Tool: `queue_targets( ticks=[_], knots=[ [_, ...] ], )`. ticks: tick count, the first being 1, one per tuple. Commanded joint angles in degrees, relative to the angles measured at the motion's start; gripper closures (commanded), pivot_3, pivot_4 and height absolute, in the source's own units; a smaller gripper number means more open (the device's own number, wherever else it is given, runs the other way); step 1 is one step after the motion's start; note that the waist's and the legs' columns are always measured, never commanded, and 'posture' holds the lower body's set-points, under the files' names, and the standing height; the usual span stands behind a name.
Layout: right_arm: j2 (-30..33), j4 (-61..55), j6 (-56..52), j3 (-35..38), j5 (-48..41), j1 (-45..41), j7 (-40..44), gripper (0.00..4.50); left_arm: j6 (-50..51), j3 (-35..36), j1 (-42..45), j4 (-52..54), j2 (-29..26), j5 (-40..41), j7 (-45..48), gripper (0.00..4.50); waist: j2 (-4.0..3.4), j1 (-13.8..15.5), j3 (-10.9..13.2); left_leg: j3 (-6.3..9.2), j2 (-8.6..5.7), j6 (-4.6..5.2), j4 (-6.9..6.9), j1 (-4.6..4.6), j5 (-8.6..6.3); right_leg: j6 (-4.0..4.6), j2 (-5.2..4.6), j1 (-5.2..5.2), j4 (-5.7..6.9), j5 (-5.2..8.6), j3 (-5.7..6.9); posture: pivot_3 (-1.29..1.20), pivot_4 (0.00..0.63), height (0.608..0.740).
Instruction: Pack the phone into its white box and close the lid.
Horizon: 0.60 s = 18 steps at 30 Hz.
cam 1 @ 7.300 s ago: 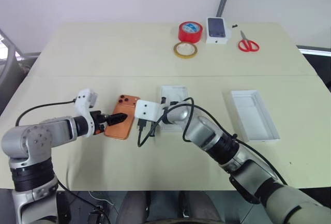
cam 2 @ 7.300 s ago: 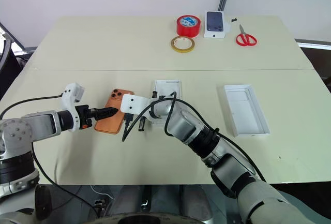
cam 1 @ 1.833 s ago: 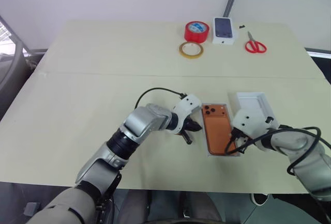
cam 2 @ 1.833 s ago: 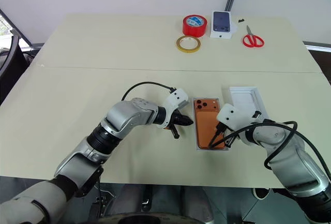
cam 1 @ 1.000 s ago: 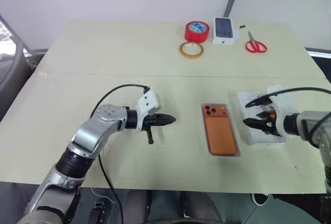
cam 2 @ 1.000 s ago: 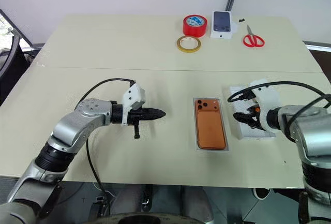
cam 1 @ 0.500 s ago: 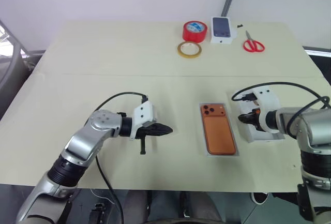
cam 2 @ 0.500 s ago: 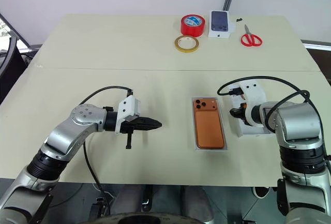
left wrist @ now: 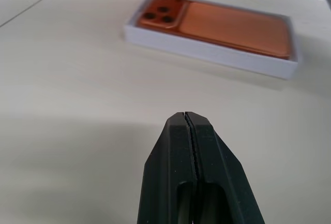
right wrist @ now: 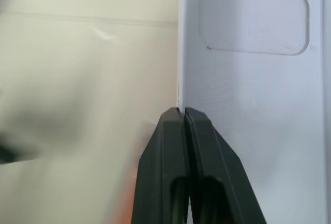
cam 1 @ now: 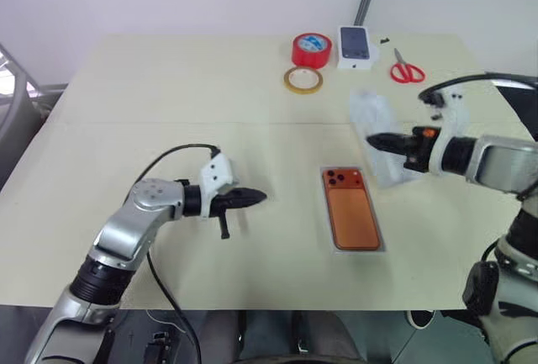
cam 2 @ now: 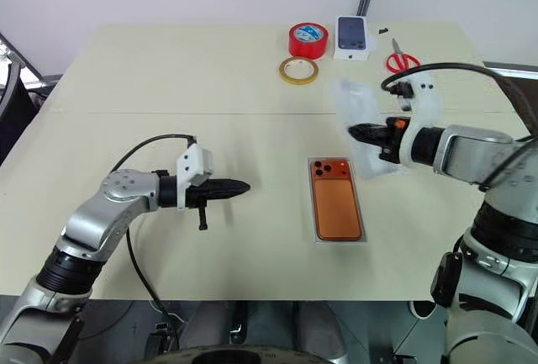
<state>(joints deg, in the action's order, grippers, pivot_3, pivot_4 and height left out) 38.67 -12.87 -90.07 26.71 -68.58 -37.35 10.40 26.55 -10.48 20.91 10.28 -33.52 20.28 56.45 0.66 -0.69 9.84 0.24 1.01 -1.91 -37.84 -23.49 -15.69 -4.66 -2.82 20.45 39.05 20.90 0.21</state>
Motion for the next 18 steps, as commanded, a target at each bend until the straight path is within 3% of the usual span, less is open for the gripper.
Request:
queue_targets(
  ticks=[1, 2, 5, 9, 11, 14, 18],
  knots=[
    [5.8, -0.9, 16.8, -8.7, -40.9, 6.0, -23.8, 4.45, -1.7, 3.1, 1.9, -2.4, 0.4, 0.3, -0.8, 4.50, 0.05, 0.1, 0.0, 0.01, 0.01, 0.06, -0.05, -0.04, -0.03, 0.00, -0.02, -0.02, -0.03, 0.00, 0.04, 0.00, 0.150, 0.740],
    [3.8, -3.0, 21.3, -11.0, -44.4, 7.8, -27.7, 4.45, -2.0, 3.5, 2.6, -3.3, 0.8, 0.4, -1.0, 4.50, 0.12, 0.0, 0.1, 0.00, 0.01, 0.08, -0.06, -0.06, -0.05, 0.00, -0.03, -0.04, -0.04, 0.00, 0.05, 0.00, 0.150, 0.740],
    [-6.8, -12.9, 32.8, -16.5, -44.4, 14.2, -37.0, 4.45, -2.5, 4.0, 4.2, -5.0, 1.8, 0.6, -1.1, 4.50, 0.20, -0.3, 0.1, -0.03, 0.01, 0.10, -0.18, -0.08, -0.05, -0.03, -0.01, -0.03, 0.00, -0.01, 0.03, 0.00, 0.150, 0.740],
    [-16.5, -24.7, 47.6, -25.2, -44.4, 22.7, -52.1, 4.45, -2.6, 3.4, 4.9, -4.8, 2.8, 0.2, -1.2, 4.50, 0.09, -0.3, 0.1, -0.02, 0.05, 0.10, -0.08, -0.17, -0.05, -0.03, 0.04, 0.13, 0.02, -0.01, 0.00, 0.00, 0.150, 0.740],
    [-15.4, -27.3, 50.4, -27.9, -44.4, 24.6, -54.1, 4.45, -2.6, 2.8, 4.9, -4.3, 3.4, 0.2, -1.3, 4.50, 0.09, -0.3, 0.1, -0.04, 0.04, 0.07, -0.15, -0.29, -0.04, -0.03, 0.02, 0.24, 0.04, -0.01, 0.00, 0.00, 0.150, 0.740],
    [-8.4, -26.3, 48.9, -27.7, -44.4, 27.9, -51.1, 4.45, -2.2, 1.5, 4.7, -3.3, 4.5, -0.1, -1.3, 4.50, 0.11, 0.2, 0.1, -0.02, -0.01, 0.06, -0.23, -0.25, -0.03, -0.04, -0.02, 0.16, 0.05, -0.02, 0.01, 0.00, 0.150, 0.740],
    [2.3, -21.9, 43.8, -25.0, -44.4, 30.5, -41.8, 3.11, -1.1, -1.9, 4.6, -1.3, 6.3, -0.5, -1.0, 4.50, 0.11, 0.1, 0.1, -0.02, -0.04, 0.08, -0.23, -0.20, -0.04, -0.04, -0.04, 0.06, -0.01, -0.02, 0.01, 0.00, 0.150, 0.740]
  ],
)
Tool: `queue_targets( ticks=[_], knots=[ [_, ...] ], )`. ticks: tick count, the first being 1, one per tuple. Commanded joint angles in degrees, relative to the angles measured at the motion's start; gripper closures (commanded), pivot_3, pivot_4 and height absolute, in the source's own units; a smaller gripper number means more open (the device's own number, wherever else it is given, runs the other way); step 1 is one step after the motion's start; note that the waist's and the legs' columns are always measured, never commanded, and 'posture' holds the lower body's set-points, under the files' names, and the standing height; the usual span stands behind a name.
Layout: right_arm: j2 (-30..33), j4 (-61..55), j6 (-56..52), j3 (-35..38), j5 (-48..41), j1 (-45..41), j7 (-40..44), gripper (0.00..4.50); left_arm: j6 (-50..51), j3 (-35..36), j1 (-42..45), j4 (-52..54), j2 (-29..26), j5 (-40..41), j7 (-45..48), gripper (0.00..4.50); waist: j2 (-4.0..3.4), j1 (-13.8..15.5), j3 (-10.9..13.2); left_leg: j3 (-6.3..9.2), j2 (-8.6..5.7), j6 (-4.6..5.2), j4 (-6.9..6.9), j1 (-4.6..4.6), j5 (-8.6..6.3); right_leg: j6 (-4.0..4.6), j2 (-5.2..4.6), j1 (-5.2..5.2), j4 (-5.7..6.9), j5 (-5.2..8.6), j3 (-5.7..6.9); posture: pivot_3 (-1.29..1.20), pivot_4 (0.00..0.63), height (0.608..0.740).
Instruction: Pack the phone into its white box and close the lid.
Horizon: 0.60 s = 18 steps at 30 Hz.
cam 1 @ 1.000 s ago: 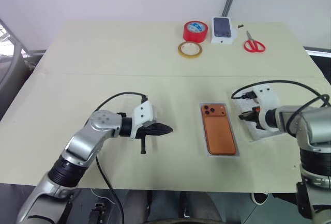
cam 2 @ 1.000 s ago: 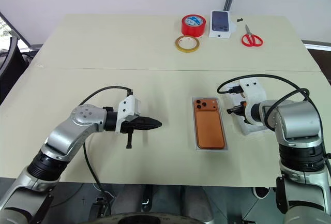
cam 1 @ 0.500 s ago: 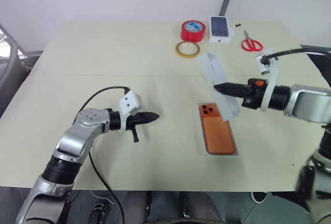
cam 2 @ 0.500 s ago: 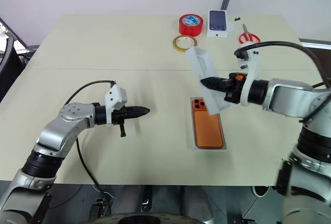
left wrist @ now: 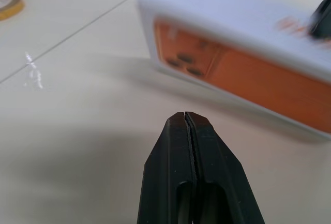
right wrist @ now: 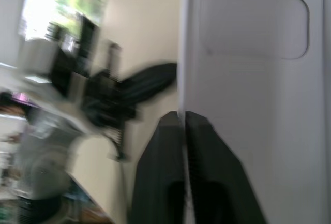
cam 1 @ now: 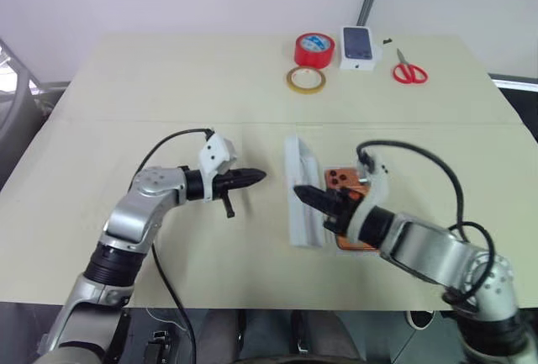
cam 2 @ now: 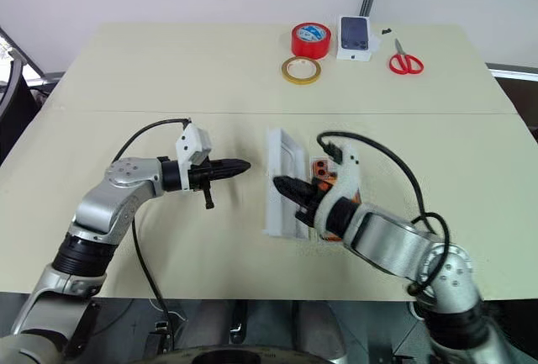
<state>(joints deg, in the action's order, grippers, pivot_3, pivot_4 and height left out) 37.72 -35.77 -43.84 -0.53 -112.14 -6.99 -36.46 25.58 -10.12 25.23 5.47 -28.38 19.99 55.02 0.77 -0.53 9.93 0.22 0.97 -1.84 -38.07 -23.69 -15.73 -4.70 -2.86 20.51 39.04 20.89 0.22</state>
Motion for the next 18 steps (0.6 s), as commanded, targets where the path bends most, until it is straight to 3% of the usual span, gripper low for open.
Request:
queue_targets(
  ticks=[1, 4, 11, 15, 18],
  knots=[
    [5.9, 1.9, -3.7, 2.7, -0.9, -0.3, 6.8, 2.46, -0.1, -3.3, 0.4, 3.9, 1.7, -0.5, 0.3, 4.50, 0.00, -0.1, 0.0, 0.01, 0.03, 0.00, 0.01, 0.05, 0.00, 0.00, 0.03, -0.04, 0.00, 0.00, 0.00, 0.00, 0.150, 0.740],
    [12.0, 5.9, -7.0, 4.7, -0.9, -2.3, 9.1, 1.00, 0.8, -5.6, 0.9, 4.8, 3.7, -0.8, -0.3, 4.50, -0.02, -0.2, 0.0, 0.02, 0.07, 0.01, 0.08, 0.11, 0.00, 0.01, 0.09, -0.07, 0.00, 0.01, -0.02, 0.00, 0.150, 0.740],
    [26.2, 17.5, -14.3, 8.7, -0.9, -12.4, 13.9, 1.00, 1.0, -11.0, 3.4, 2.9, 9.2, -3.4, -2.2, 4.50, -0.03, 0.4, 0.0, 0.00, 0.02, 0.01, 0.03, 0.11, -0.01, 0.01, 0.06, -0.09, 0.00, 0.00, -0.02, 0.00, 0.150, 0.740],
    [30.9, 19.4, -16.9, 8.7, 6.6, -15.0, 19.0, 1.00, 0.2, -13.6, 5.7, -1.0, 13.0, -6.9, -4.9, 4.50, -0.02, 1.0, 0.0, -0.01, 0.04, 0.04, 0.04, 0.08, -0.02, 0.01, 0.08, -0.08, -0.07, 0.00, -0.02, 0.00, 0.150, 0.740],
    [33.0, 17.2, -18.3, 8.4, 16.7, -15.0, 25.4, 1.92, 1.2, -13.8, 6.7, -2.5, 15.2, -7.1, -5.5, 4.50, -0.03, 1.1, 0.0, -0.01, 0.05, 0.04, 0.03, 0.08, -0.02, 0.01, 0.10, -0.07, -0.06, 0.00, -0.03, 0.00, 0.150, 0.740]
  ],
)
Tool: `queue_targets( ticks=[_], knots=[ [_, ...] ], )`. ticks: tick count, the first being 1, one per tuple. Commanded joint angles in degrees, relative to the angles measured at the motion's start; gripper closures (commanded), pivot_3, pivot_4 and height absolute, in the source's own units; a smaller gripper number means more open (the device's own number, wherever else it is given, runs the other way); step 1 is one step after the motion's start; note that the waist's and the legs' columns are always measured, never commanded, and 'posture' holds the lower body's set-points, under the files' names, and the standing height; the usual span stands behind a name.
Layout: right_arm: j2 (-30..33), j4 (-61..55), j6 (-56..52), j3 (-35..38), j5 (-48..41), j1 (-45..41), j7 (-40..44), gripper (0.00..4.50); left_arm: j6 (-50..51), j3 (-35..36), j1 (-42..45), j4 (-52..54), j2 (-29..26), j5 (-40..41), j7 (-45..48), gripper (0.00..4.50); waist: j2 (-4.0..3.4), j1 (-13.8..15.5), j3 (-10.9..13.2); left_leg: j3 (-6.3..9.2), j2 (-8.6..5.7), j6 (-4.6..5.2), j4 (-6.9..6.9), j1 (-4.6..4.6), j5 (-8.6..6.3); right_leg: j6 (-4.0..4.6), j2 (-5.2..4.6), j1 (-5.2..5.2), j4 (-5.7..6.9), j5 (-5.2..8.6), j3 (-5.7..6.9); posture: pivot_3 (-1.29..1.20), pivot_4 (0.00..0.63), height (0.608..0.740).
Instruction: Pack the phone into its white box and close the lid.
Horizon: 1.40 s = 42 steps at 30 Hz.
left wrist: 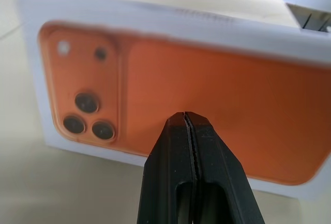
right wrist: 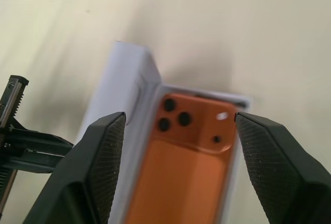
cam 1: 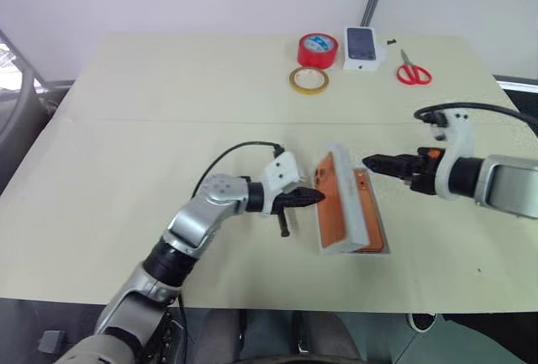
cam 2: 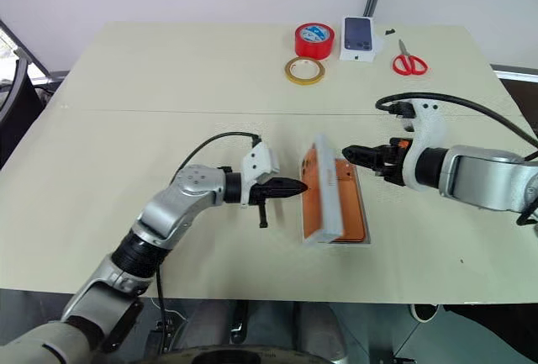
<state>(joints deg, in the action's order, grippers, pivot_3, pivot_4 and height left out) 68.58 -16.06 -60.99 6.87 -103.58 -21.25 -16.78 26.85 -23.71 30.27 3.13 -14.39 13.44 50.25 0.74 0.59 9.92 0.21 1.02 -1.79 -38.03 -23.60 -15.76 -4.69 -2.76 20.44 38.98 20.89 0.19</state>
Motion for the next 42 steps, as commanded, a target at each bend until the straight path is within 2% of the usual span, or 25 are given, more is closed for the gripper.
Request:
queue_targets(
  ticks=[1, 5, 11, 14, 19, 22, 32, 42],
  knots=[
    [2.8, -3.6, -1.3, 0.8, 11.8, -0.6, 8.1, 2.36, 0.0, -0.4, 1.8, -0.5, 1.7, -0.8, -0.9, 4.50, -0.02, 0.0, 0.0, 0.00, 0.00, 0.00, 0.00, 0.00, 0.00, 0.00, 0.00, 0.00, 0.00, 0.00, 0.00, 0.00, 0.150, 0.740],
    [4.0, -6.7, -1.4, 0.2, 22.4, 0.4, 14.7, 4.47, 0.0, 0.0, 2.1, -1.6, 2.9, -1.4, -1.9, 4.50, -0.03, 0.0, 0.0, 0.00, 0.01, 0.00, 0.00, 0.00, 0.00, 0.00, 0.00, 0.01, 0.01, 0.00, 0.00, 0.00, 0.150, 0.740],
    [6.5, -13.2, 1.0, -2.9, 39.8, 5.4, 24.5, 4.47, 3.4, 4.7, 1.7, 1.0, 0.9, 0.8, -2.9, 4.50, -0.04, 0.1, 0.0, 0.01, 0.00, 0.00, -0.01, 0.00, 0.00, 0.00, -0.01, 0.01, 0.01, 0.00, 0.00, 0.00, 0.150, 0.740],
    [8.0, -15.8, 4.0, -6.2, 50.1, 9.5, 29.0, 4.47, 4.4, 4.5, 0.9, 2.3, -3.0, -0.9, -2.6, 4.50, -0.05, 0.0, 0.0, 0.02, 0.00, 0.00, 0.00, 0.00, 0.00, 0.00, 0.00, 0.02, 0.01, 0.00, 0.00, 0.00, 0.150, 0.740],
    [6.4, -16.1, 6.2, -7.8, 59.2, 12.3, 33.5, 4.47, 7.5, 2.0, 0.9, 3.5, -5.9, -0.8, -1.1, 4.50, -0.05, 0.1, 0.0, 0.02, -0.01, -0.01, -0.01, 0.01, 0.01, 0.00, -0.01, 0.01, 0.02, 0.00, 0.00, 0.00, 0.150, 0.740],
    [5.1, -16.0, 6.5, -7.6, 62.3, 12.9, 35.5, 4.47, 8.1, -0.6, 1.4, 3.1, -6.2, -2.0, -0.3, 4.50, -0.05, 0.2, 0.0, 0.02, -0.03, -0.01, -0.02, 0.01, 0.01, 0.00, -0.02, 0.00, 0.02, 0.00, 0.00, 0.00, 0.150, 0.740],
    [1.5, -17.1, 5.5, -7.0, 70.0, 14.3, 40.3, 4.47, 8.4, -6.6, 5.9, -3.6, 0.7, -5.2, -0.6, 4.50, -0.06, 0.0, 0.0, 0.03, -0.03, -0.01, -0.03, 0.02, 0.01, 0.00, 0.02, 0.00, 0.04, 0.00, 0.00, 0.00, 0.150, 0.740],
    [-1.3, -19.1, 3.1, -5.0, 73.2, 15.6, 42.2, 4.47, 9.1, -4.8, 6.8, -3.1, 5.1, -3.6, -0.7, 4.50, -0.06, 0.1, 0.0, 0.03, -0.06, -0.01, -0.05, 0.02, 0.01, 0.00, -0.02, -0.01, 0.05, 0.00, 0.00, 0.00, 0.150, 0.740]
  ],
)
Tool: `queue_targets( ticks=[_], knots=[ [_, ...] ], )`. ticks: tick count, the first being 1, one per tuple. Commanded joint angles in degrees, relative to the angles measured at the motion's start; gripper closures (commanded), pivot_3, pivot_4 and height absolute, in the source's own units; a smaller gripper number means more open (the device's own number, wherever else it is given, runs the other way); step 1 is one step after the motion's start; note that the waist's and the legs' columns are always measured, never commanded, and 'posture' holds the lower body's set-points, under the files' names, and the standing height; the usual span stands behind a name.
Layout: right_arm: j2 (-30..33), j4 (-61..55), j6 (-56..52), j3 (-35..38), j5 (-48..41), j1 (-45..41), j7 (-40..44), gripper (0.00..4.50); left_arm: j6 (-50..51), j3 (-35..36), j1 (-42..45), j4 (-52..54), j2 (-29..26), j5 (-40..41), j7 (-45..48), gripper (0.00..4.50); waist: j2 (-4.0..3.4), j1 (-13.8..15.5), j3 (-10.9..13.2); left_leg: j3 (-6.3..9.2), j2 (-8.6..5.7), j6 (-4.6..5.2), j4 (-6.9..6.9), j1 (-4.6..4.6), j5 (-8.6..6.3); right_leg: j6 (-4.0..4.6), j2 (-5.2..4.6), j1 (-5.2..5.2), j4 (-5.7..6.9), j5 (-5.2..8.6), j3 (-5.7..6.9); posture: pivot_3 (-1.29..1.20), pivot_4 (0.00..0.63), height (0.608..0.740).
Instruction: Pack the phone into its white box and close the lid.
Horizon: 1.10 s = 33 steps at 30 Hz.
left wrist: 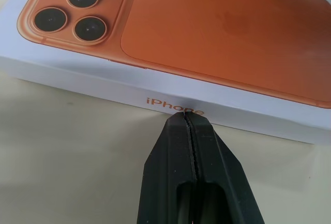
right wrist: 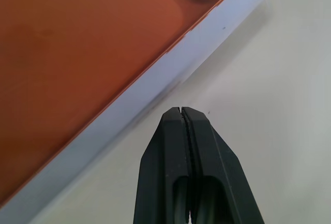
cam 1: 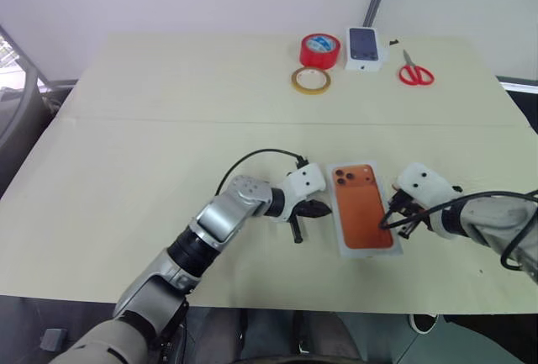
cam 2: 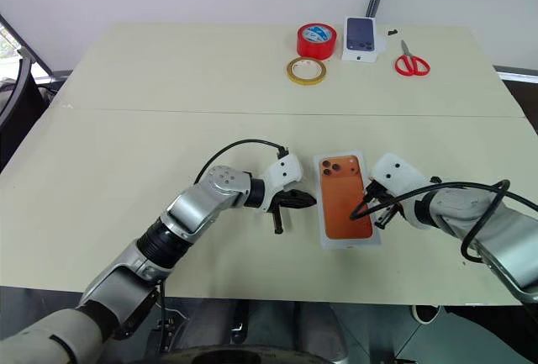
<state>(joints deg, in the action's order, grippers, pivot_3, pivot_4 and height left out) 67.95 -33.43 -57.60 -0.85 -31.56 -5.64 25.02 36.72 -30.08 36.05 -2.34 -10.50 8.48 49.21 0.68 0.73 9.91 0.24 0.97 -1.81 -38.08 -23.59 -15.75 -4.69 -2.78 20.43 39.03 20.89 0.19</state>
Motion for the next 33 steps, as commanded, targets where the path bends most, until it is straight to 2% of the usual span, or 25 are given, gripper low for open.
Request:
queue_targets(
  ticks=[1, 22, 28, 33],
  knots=[
    [-0.9, -1.8, -0.5, 2.8, 1.5, 0.0, 0.5, 4.47, -0.5, 1.9, 1.0, 2.7, 1.3, 1.7, 0.4, 4.50, 0.00, 0.0, 0.0, 0.00, 0.00, 0.00, 0.00, 0.00, 0.00, 0.00, 0.00, 0.00, 0.00, 0.00, 0.00, 0.00, 0.150, 0.740],
    [-3.4, -1.2, -0.7, 4.0, 7.9, 2.1, 4.0, 4.47, 0.7, 3.5, -0.1, 2.8, 1.7, 2.1, -1.2, 4.50, -0.01, 0.0, 0.0, 0.01, 0.00, -0.01, -0.01, 0.00, 0.01, 0.00, 0.01, 0.00, 0.01, 0.00, 0.00, 0.00, 0.150, 0.740],
    [-2.9, -1.8, 2.0, 14.9, 5.5, 5.4, 11.1, 4.47, 2.5, 8.4, 0.5, 3.3, 1.9, 4.9, -2.4, 4.50, -0.01, 0.0, 0.0, 0.01, 0.00, -0.01, -0.02, 0.01, 0.01, 0.00, 0.03, -0.01, 0.02, 0.00, 0.00, 0.00, 0.150, 0.740],
    [-4.5, -7.1, 3.6, 22.7, 0.8, 12.4, 19.7, 4.47, 2.0, 8.8, 3.2, 0.9, 4.8, 4.9, -3.8, 4.50, 0.00, 0.3, 0.0, 0.01, -0.01, -0.01, -0.05, 0.03, 0.00, -0.01, 0.03, -0.07, 0.02, 0.00, 0.01, 0.00, 0.150, 0.740]
  ],
)
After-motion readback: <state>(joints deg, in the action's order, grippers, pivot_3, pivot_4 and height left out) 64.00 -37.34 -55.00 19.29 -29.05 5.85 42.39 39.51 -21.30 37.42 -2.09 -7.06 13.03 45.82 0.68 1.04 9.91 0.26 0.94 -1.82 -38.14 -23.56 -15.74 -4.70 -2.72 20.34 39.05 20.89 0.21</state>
